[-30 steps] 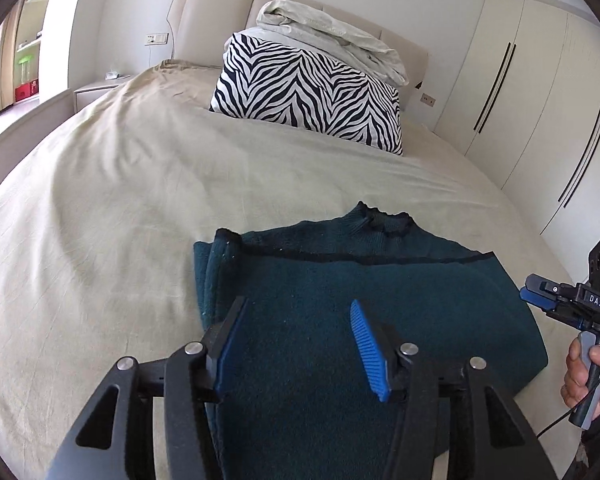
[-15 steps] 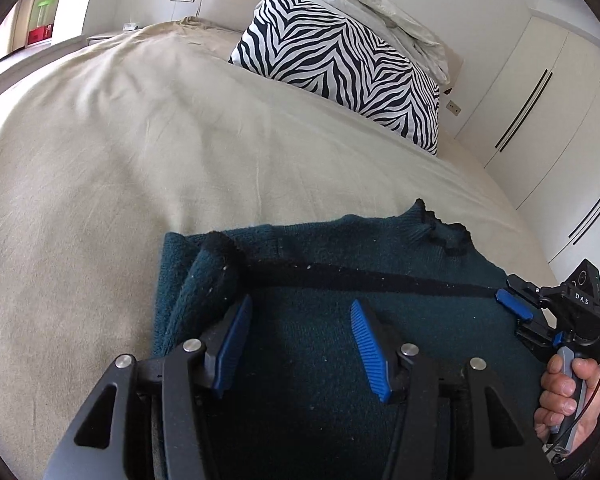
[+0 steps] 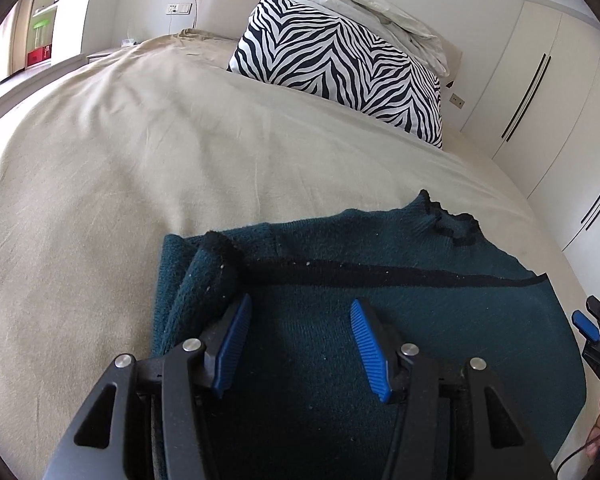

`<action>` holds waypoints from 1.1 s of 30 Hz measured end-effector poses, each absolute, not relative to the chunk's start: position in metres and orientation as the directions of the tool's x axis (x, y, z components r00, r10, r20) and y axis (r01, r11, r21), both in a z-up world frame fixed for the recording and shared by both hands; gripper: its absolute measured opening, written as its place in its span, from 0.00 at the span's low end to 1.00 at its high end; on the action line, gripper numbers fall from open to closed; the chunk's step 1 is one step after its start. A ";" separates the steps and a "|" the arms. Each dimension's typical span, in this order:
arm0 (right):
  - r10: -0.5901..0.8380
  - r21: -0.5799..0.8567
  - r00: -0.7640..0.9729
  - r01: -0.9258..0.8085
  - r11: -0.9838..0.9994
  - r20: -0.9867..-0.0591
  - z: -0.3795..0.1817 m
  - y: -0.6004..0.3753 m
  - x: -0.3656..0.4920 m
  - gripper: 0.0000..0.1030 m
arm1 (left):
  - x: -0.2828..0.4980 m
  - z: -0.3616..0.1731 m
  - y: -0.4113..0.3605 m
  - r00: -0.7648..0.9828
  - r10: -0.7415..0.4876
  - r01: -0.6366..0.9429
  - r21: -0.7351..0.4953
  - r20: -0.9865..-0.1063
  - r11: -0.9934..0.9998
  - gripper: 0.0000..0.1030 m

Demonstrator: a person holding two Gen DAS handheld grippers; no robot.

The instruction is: Fold small clothes

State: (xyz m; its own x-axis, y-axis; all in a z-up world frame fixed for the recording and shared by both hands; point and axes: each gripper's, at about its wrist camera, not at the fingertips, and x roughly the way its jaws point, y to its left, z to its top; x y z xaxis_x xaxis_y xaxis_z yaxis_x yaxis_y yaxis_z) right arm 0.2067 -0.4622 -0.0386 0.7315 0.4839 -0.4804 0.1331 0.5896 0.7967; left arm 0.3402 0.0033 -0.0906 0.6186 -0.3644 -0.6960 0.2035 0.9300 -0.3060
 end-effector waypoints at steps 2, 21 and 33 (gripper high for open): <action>0.590 0.793 0.641 0.046 0.608 -0.490 -0.041 -0.404 0.206 0.25 | 0.340 -0.090 0.002 0.620 -0.359 0.203 -0.299 -0.698 0.932 0.53; 0.465 0.896 0.798 0.200 0.395 -0.383 -0.105 -0.498 0.127 0.20 | 0.336 -0.090 0.002 0.624 -0.348 0.205 -0.282 -0.700 0.937 0.53; 0.345 0.882 0.865 0.201 0.427 -0.364 -0.109 -0.533 0.092 0.21 | 0.311 -0.070 0.007 0.612 -0.298 0.148 -0.264 -0.733 0.953 0.54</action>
State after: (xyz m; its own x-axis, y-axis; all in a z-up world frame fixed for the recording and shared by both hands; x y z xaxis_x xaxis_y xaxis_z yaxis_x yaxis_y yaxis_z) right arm 0.0918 -0.5329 -0.1087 0.8648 0.3454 -0.3644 0.2009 0.4270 0.8816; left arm 0.3113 0.0066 -0.0696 0.6119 -0.2983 -0.7325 0.1484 0.9530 -0.2641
